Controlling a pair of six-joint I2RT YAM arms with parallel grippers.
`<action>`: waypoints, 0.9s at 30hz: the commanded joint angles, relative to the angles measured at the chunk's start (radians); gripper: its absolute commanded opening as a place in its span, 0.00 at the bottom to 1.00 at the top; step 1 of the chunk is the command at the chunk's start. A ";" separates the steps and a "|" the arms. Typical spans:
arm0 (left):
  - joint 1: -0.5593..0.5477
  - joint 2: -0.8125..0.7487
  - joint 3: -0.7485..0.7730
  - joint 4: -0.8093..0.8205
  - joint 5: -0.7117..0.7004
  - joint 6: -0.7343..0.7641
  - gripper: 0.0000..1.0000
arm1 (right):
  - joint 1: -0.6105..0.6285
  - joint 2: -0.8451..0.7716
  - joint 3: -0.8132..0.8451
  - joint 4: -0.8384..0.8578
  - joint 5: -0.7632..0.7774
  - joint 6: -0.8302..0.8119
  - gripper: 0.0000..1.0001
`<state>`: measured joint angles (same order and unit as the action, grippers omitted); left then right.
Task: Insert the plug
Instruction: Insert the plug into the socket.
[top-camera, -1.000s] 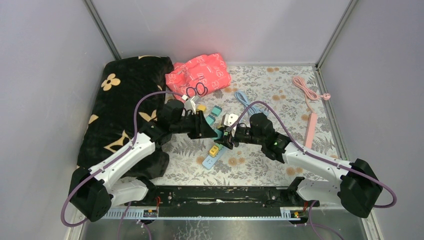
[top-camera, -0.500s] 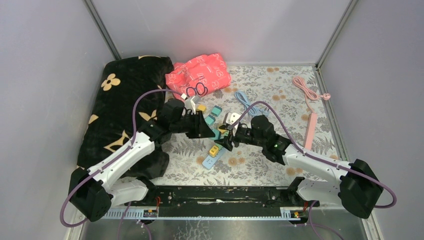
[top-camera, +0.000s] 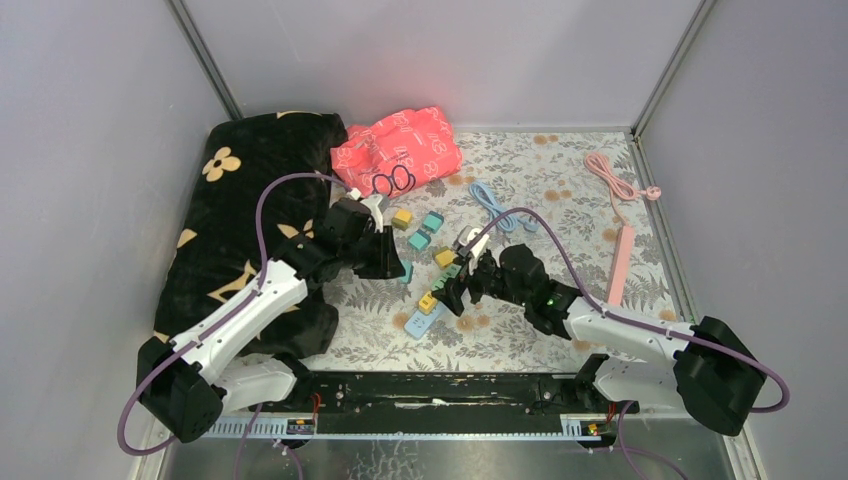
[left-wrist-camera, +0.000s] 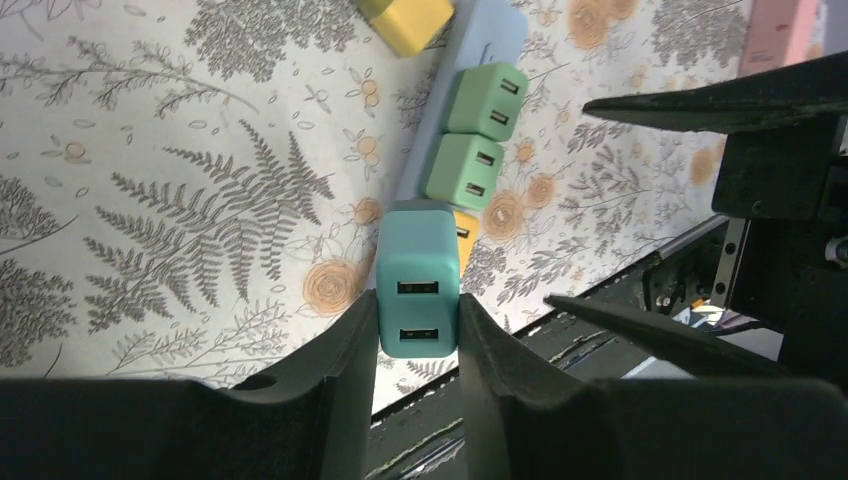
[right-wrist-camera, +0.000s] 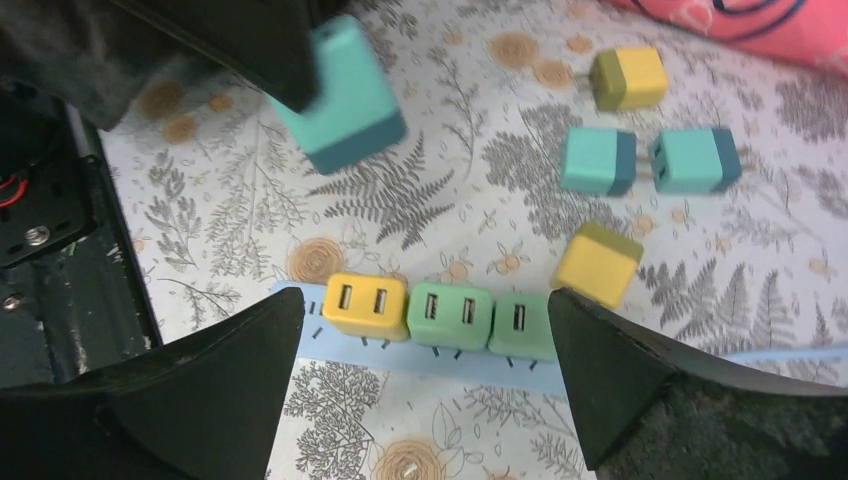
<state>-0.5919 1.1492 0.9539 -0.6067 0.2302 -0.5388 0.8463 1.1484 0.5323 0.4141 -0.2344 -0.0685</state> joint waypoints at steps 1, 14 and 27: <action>-0.026 0.000 0.002 -0.056 -0.087 0.042 0.00 | 0.009 -0.022 -0.017 0.053 0.144 0.096 0.99; -0.172 0.027 -0.056 -0.064 -0.151 0.022 0.00 | 0.007 -0.021 -0.130 0.049 0.306 0.375 0.99; -0.245 0.106 -0.026 -0.116 -0.179 0.033 0.00 | 0.009 0.017 -0.201 0.020 0.346 0.978 0.84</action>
<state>-0.8207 1.2415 0.9009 -0.6975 0.0807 -0.5201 0.8501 1.1522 0.3752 0.3759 0.0929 0.6643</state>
